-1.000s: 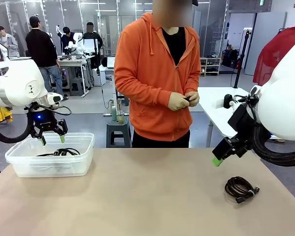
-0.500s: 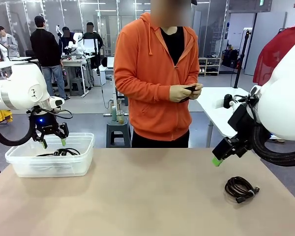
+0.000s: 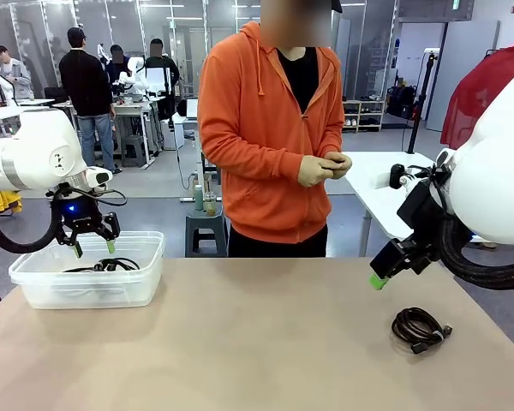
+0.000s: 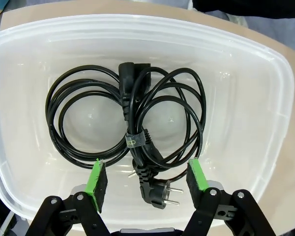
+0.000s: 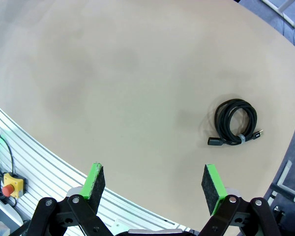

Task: Organize and store the cables.
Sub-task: Place the USB Extension Cable into the Organizing box.

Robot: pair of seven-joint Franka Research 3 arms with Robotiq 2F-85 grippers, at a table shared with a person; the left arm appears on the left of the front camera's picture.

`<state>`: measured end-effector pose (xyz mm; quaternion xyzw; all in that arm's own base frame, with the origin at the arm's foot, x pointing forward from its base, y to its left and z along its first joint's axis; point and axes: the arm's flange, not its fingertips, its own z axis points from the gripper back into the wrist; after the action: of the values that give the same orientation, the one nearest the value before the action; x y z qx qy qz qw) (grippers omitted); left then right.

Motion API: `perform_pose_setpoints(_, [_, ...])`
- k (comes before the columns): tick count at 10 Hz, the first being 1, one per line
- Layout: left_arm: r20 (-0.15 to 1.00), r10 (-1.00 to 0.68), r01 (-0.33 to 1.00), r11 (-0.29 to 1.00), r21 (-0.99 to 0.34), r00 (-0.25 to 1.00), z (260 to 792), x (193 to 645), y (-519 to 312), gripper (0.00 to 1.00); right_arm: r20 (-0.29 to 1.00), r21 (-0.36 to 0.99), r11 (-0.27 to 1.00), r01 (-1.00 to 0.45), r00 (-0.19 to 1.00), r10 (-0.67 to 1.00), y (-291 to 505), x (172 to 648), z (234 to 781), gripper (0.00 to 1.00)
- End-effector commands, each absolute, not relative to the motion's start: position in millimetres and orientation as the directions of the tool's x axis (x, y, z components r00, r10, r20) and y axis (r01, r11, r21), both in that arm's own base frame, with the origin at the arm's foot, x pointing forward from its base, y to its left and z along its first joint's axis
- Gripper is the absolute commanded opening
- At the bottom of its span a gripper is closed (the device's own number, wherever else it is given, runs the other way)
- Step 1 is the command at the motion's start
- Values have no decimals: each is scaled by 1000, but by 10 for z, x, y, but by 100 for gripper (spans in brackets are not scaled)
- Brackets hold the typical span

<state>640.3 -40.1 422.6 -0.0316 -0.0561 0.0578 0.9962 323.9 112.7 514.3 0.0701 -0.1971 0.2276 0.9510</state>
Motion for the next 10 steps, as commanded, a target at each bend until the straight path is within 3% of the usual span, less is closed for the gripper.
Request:
perform_pose_setpoints(1, [117, 122, -116, 992, -53, 986, 4223, 6428, -400, 82, 401, 42, 891, -452, 824, 400, 1115, 3232, 5132, 100])
perform_pose_setpoints(10, [117, 122, -116, 992, -53, 986, 4223, 6428, -400, 82, 401, 42, 891, -452, 824, 400, 1115, 3232, 5132, 100])
